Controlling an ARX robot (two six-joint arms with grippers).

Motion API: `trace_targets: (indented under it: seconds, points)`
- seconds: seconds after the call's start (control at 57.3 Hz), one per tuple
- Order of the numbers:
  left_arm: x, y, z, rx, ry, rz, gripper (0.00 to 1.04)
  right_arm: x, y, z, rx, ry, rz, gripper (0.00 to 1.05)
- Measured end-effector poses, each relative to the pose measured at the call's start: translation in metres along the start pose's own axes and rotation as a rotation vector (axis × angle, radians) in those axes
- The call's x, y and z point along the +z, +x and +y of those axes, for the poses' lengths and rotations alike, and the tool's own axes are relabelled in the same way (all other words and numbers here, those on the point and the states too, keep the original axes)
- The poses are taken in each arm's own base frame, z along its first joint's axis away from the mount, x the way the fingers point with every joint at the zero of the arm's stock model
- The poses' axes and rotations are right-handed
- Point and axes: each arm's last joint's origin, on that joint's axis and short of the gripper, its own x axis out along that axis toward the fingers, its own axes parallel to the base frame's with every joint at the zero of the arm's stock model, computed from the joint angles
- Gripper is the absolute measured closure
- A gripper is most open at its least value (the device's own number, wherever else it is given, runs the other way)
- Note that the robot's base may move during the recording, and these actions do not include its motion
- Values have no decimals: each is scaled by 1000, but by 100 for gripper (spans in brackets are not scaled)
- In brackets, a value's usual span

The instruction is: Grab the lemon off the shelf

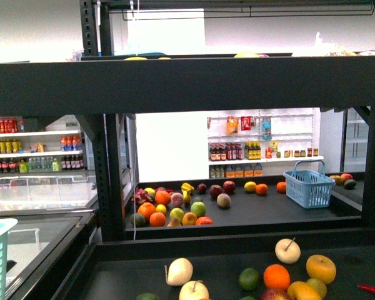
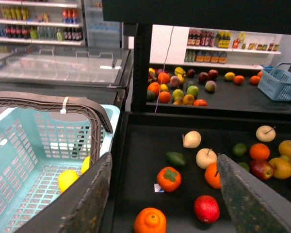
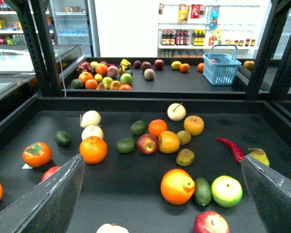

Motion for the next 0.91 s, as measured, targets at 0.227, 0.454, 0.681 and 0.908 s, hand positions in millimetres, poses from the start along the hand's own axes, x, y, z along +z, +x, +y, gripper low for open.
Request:
trace_targets:
  seconds: [0.227, 0.454, 0.681, 0.908]
  points:
    - [-51, 0, 1, -5, 19, 23, 103, 0, 0, 0, 1, 0, 0, 7]
    - [-71, -1, 2, -5, 22, 25, 102, 0, 0, 0, 1, 0, 0, 7]
    - [-84, -1, 2, -5, 22, 23, 102, 0, 0, 0, 1, 0, 0, 7]
    - [-92, -1, 3, -5, 22, 24, 102, 0, 0, 0, 1, 0, 0, 7]
